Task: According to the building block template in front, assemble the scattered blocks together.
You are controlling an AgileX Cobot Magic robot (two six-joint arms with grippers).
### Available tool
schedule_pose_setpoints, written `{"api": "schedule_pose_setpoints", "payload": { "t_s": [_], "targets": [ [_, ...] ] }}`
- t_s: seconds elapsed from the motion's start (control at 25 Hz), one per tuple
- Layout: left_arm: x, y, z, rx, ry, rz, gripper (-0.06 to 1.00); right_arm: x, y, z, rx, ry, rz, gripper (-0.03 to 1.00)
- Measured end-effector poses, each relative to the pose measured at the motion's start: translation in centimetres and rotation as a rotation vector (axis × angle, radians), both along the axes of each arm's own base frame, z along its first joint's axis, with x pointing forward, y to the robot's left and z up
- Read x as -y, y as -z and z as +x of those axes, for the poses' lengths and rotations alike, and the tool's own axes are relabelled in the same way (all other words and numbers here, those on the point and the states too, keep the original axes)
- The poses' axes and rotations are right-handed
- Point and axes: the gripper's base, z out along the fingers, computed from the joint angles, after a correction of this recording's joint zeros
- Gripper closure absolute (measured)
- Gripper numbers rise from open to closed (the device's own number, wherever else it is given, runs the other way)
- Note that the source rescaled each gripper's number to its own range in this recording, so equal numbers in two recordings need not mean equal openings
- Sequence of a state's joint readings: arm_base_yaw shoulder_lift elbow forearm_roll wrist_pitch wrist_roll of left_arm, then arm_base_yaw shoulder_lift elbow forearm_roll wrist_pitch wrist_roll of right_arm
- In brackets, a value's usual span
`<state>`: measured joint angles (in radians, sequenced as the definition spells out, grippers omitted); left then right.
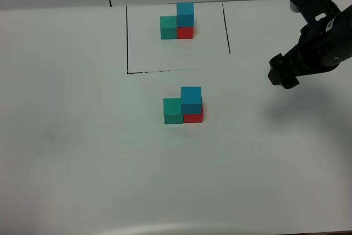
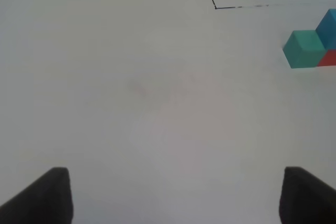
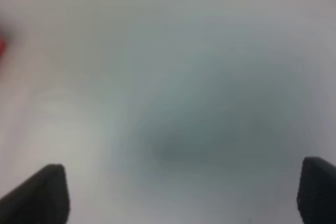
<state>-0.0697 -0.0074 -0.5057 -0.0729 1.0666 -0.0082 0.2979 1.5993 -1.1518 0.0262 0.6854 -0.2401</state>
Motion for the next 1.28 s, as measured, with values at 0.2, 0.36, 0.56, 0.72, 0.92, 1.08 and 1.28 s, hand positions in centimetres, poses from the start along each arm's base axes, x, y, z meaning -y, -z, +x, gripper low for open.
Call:
{"api": "schedule_pose_setpoints", "payload": {
  "t_s": [0.2, 0.36, 0.56, 0.72, 0.92, 1.08, 1.28],
  "targets": [
    [0.0, 0.0, 0.0, 0.000, 0.000, 0.000, 0.20, 0.6, -1.3, -0.1, 0.069, 0.083, 0.009, 0.20],
    [0.0, 0.0, 0.0, 0.000, 0.000, 0.000, 0.20, 1.0, -3.7, -1.2, 0.138, 0.116, 0.034, 0.20],
    [0.0, 0.0, 0.0, 0.000, 0.000, 0.000, 0.20, 2.0, -6.3, -5.1, 0.253, 0.135, 0.105, 0.20],
    [0.0, 0.0, 0.0, 0.000, 0.000, 0.000, 0.20, 3.9, -6.5, -9.0, 0.310, 0.185, 0.147, 0.20],
    [0.0, 0.0, 0.0, 0.000, 0.000, 0.000, 0.20, 6.3, -7.1, -12.7, 0.398, 0.255, 0.174, 0.20],
    [0.0, 0.0, 0.0, 0.000, 0.000, 0.000, 0.20, 7.6, -7.9, -15.9, 0.482, 0.308, 0.230, 0.20],
    [0.0, 0.0, 0.0, 0.000, 0.000, 0.000, 0.20, 9.1, -6.8, -19.4, 0.537, 0.389, 0.254, 0.20]
  ]
}}
